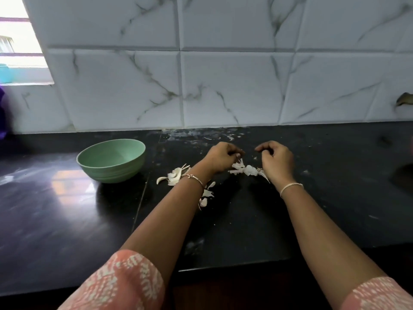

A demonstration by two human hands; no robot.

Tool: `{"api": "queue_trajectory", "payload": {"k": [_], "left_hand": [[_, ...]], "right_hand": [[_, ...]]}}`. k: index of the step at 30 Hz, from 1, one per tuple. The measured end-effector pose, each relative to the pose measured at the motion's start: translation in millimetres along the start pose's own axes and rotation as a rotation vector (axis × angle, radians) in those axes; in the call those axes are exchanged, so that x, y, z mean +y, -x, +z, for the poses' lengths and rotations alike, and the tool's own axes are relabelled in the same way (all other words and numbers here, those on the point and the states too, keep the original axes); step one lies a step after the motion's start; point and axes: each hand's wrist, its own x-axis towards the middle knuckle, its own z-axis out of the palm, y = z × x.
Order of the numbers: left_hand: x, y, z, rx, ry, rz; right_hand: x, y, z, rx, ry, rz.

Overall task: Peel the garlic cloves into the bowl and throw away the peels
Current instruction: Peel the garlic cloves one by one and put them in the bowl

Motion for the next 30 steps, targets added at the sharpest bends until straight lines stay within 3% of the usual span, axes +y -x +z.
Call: {"api": "queue_trajectory", "payload": {"k": [2, 6, 9, 12, 14, 21, 26, 30], "left_hand": [[1, -4, -2, -0.045, -0.05, 0.009], [-8, 16, -31, 0.06, -0.2, 0.034], [-20, 53, -56, 0.041, -0.305, 0.017], [-29, 85, -61, -0.114, -0.428, -0.009], [-35, 101, -51, -0.182, -0.501, -0.013], [-74, 103, -56, 0.017, -0.495, -0.012], [-95, 102, -70, 0.223, -0.411, -0.054], [-95, 103, -71, 0.287, -0.374, -0.059]], "right_hand": [[0, 0, 2, -0.01, 0.022, -0.047], [-7, 6, 9, -0.113, -0.046, -0.18], [-18, 15, 16, -0.446, -0.168, -0.229], [-27, 26, 22, -0.833, -0.202, -0.207], [-32, 34, 26, -0.943, -0.198, -0.222], [-43, 43, 48, -0.72, 0.125, -0.413], [-53, 49, 62, -0.619, 0.232, -0.438], [-54, 49, 68, -0.595, 0.274, -0.45]]}}
